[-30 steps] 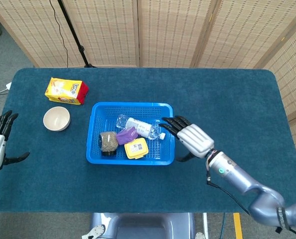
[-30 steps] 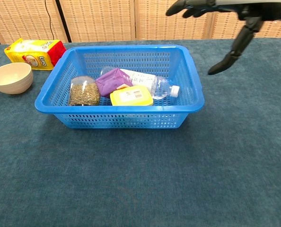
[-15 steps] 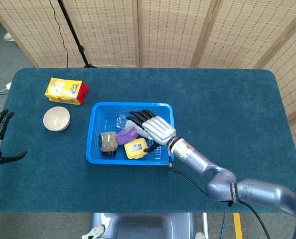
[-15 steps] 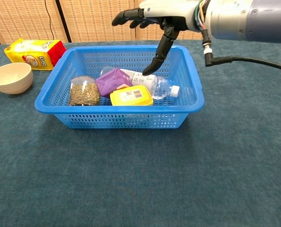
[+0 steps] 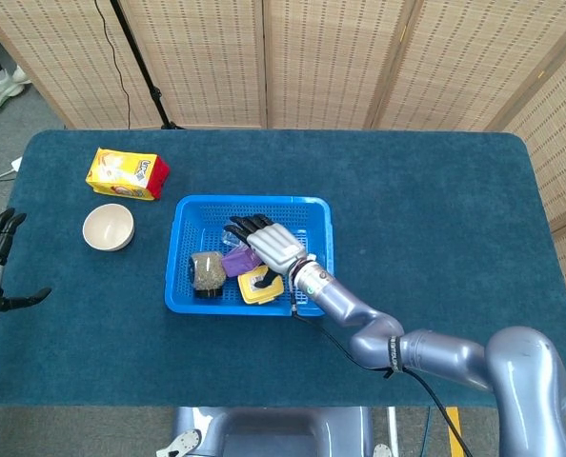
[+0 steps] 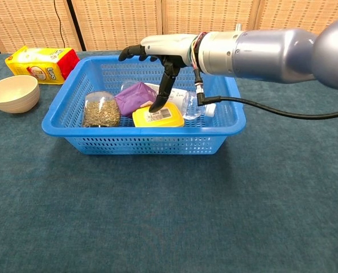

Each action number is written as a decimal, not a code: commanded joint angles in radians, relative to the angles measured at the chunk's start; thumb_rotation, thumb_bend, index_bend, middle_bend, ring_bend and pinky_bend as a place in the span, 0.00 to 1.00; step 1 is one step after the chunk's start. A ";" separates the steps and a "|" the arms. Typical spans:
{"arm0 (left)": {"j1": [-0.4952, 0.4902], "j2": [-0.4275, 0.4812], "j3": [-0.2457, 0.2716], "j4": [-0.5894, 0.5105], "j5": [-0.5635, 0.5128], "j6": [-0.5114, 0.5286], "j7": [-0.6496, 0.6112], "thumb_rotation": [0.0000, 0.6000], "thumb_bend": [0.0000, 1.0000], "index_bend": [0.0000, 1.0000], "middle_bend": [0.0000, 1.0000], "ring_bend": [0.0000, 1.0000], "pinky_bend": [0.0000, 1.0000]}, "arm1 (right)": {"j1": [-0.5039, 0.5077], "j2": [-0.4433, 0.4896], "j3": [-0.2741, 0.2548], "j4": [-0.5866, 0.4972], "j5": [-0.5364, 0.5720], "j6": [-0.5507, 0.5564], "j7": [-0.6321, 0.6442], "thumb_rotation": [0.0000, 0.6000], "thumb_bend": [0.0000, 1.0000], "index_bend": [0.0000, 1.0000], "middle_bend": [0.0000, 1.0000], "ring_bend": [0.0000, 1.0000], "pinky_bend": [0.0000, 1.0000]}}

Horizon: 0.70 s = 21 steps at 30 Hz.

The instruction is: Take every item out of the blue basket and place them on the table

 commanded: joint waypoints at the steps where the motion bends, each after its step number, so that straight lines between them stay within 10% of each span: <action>1: 0.000 0.001 -0.004 0.004 -0.008 -0.006 -0.005 1.00 0.09 0.00 0.00 0.00 0.00 | 0.028 -0.044 0.002 0.063 0.026 -0.026 0.008 1.00 0.00 0.02 0.00 0.00 0.09; 10: 0.002 0.005 -0.011 0.010 -0.014 -0.020 -0.020 1.00 0.10 0.00 0.00 0.00 0.00 | 0.046 -0.124 -0.003 0.189 -0.009 -0.014 0.044 1.00 0.00 0.11 0.09 0.07 0.21; 21: 0.003 0.008 -0.017 0.015 -0.018 -0.035 -0.031 1.00 0.10 0.00 0.00 0.00 0.00 | 0.035 -0.191 0.001 0.260 -0.116 0.085 0.123 1.00 0.03 0.55 0.54 0.46 0.50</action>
